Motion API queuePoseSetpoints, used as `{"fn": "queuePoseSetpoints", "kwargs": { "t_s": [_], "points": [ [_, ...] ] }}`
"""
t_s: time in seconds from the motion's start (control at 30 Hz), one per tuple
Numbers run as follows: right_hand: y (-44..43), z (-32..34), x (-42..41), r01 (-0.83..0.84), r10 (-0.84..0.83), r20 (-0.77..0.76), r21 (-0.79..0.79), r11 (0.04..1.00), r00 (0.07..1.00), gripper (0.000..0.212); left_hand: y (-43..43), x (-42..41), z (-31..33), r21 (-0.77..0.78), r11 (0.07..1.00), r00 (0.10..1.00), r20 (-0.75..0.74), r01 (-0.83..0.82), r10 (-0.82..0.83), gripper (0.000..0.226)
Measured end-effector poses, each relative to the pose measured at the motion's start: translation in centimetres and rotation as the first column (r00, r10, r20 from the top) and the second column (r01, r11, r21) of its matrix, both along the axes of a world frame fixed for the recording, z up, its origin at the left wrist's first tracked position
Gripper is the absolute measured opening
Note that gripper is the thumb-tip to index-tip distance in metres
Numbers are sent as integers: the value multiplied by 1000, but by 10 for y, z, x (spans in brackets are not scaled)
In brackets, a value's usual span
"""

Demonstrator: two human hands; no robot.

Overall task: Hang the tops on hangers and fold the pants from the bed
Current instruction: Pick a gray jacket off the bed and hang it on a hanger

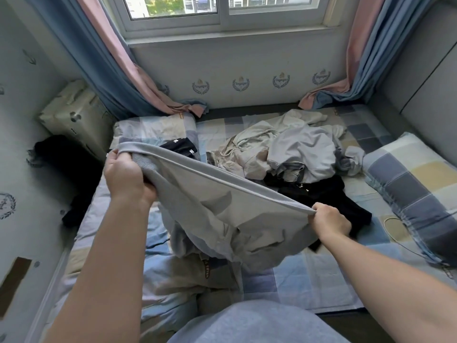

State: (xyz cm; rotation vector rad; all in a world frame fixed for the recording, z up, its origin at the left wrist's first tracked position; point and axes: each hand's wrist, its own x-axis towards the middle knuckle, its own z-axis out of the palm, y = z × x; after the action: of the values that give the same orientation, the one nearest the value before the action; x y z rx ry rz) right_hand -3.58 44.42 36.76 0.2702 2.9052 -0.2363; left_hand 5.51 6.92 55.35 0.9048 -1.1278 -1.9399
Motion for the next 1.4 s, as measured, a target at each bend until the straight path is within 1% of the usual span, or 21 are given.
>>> {"fn": "queuePoseSetpoints", "kwargs": {
  "t_s": [0.13,0.2,0.27,0.37,0.47,0.53,0.6,0.63,0.67,0.7,0.73,0.8,0.83,0.9,0.97,1.0,1.1,1.17,1.23,1.3,1.4],
  "points": [
    [13,-4,-4,27,-27,32,2,1000,999,13,-13,3,-14,-41,998,999,30,-40,42,25],
    [5,-1,-6,42,-37,39,-138,989,999,9,-11,4,-30,-70,997,992,123,-11,20,27],
    [-12,11,-9,37,-41,-4,-340,940,999,12,-10,4,-48,-58,997,976,216,45,-31,27],
    [-44,43,-10,7,-62,-70,-611,791,996,27,-9,5,-73,-42,992,926,364,119,-96,19],
    [-79,80,-5,27,-93,-30,-831,556,995,39,9,8,-88,-89,934,836,481,346,-264,18],
    [-104,109,0,26,-73,-5,-910,414,997,38,32,14,-92,-140,792,724,522,594,-451,19],
    [-127,142,6,16,-39,4,-950,311,999,31,62,22,-93,-144,534,522,525,833,-672,29],
    [-136,157,10,6,-17,1,-967,253,1000,31,77,27,-92,-129,412,414,532,902,-738,40],
    [-145,171,14,-1,8,1,-983,185,1000,32,91,29,-93,-122,344,351,553,931,-755,51],
    [-151,185,18,-3,35,1,-994,114,999,33,101,30,-94,-143,336,350,611,931,-710,56],
    [-156,196,21,-4,58,-2,-999,50,998,32,107,28,-94,-199,371,403,667,907,-627,52],
    [-162,211,23,-8,70,-11,-999,-38,998,30,103,22,-90,-370,446,549,739,815,-391,24],
    [-162,215,21,-4,60,-8,-998,-64,998,27,96,20,-88,-442,449,600,736,777,-314,19],
    [-159,217,17,21,63,15,-995,-100,998,21,80,16,-83,-487,419,635,676,766,-374,17],
    [-149,208,11,44,121,31,-993,-108,992,20,73,16,-71,-478,425,640,576,769,-509,16],
    [-143,201,9,47,156,33,-995,-86,987,24,72,16,-66,-478,456,661,513,750,-548,21],
    [-125,169,17,33,273,47,-998,57,961,32,72,12,-51,-435,588,731,398,682,-554,21],
    [-117,139,31,-18,361,48,-984,177,931,35,71,9,-43,-409,636,756,370,654,-540,25],
    [-114,107,48,-45,431,66,-969,243,900,41,71,6,-32,-389,673,777,338,630,-532,23],
    [-114,76,67,-52,492,121,-945,324,862,52,73,6,-20,-368,687,780,290,626,-555,30],
    [-124,45,89,-94,543,203,-878,469,815,86,84,8,3,-344,688,763,171,639,-623,30]
  ]
}}
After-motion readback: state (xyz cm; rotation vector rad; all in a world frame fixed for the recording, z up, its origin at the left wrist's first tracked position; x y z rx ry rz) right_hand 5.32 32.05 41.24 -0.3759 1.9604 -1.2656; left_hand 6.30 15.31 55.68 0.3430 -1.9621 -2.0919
